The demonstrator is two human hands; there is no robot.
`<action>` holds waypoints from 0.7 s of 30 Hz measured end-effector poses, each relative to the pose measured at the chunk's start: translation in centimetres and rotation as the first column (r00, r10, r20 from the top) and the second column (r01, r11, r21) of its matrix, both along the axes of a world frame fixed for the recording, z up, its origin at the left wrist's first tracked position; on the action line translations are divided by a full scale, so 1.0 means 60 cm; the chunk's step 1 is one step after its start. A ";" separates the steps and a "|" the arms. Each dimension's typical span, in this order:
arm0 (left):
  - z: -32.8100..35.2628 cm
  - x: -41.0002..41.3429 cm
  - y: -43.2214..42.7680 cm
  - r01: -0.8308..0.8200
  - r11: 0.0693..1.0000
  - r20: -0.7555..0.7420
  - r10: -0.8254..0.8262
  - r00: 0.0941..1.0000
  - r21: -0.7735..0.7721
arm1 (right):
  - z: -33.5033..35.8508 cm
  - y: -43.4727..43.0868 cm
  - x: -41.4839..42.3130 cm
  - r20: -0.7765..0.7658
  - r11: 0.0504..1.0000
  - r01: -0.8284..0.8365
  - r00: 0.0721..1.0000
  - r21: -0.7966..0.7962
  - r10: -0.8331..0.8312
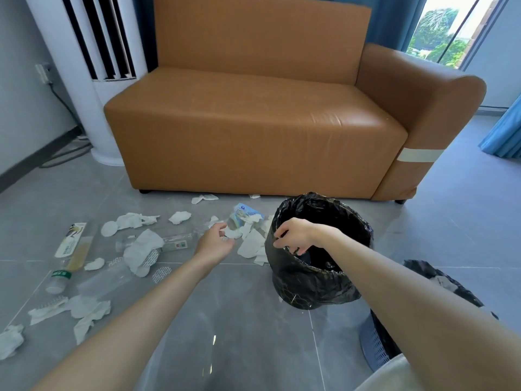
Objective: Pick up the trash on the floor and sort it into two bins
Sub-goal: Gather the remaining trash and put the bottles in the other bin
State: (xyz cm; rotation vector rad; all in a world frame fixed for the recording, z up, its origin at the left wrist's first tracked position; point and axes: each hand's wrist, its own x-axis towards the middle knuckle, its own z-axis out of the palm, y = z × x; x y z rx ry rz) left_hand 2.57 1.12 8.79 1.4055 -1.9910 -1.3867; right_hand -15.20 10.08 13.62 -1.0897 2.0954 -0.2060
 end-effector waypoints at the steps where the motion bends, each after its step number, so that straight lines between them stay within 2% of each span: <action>1: -0.002 0.007 -0.002 -0.021 1.000 -0.005 0.021 1.000 0.016 | -0.006 -0.001 0.012 -0.010 0.998 -0.038 0.999 0.045 0.039; 5: -0.010 0.031 -0.006 -0.052 0.998 -0.026 0.053 0.998 0.042 | -0.043 -0.006 0.056 -0.127 0.984 -0.110 0.984 0.140 0.128; 7: -0.013 0.037 -0.008 -0.058 0.997 -0.027 0.059 0.998 0.046 | -0.059 -0.003 0.071 -0.219 0.964 -0.194 0.948 0.181 0.232; 9: -0.016 0.041 -0.011 -0.059 0.997 -0.024 0.060 0.998 0.040 | -0.068 0.004 0.081 -0.399 0.926 -0.302 0.839 0.227 0.371; 11: -0.018 0.041 -0.015 -0.049 0.998 -0.024 0.050 0.998 0.024 | -0.073 0.008 0.084 -0.579 0.888 -0.361 0.673 0.287 0.460; 13: -0.020 0.039 -0.019 -0.040 0.999 -0.023 0.040 0.999 0.007 | -0.077 0.007 0.078 -0.638 0.881 -0.359 0.609 0.308 0.471; 15: -0.022 0.034 -0.023 -0.028 1.000 -0.031 0.028 0.999 0.002 | -0.076 0.002 0.067 -0.638 0.901 -0.323 0.636 0.290 0.433; 21: -0.031 -0.006 -0.056 0.020 0.999 -0.043 -0.019 0.999 0.033 | -0.062 -0.020 0.000 -0.551 0.964 -0.127 0.800 0.231 0.238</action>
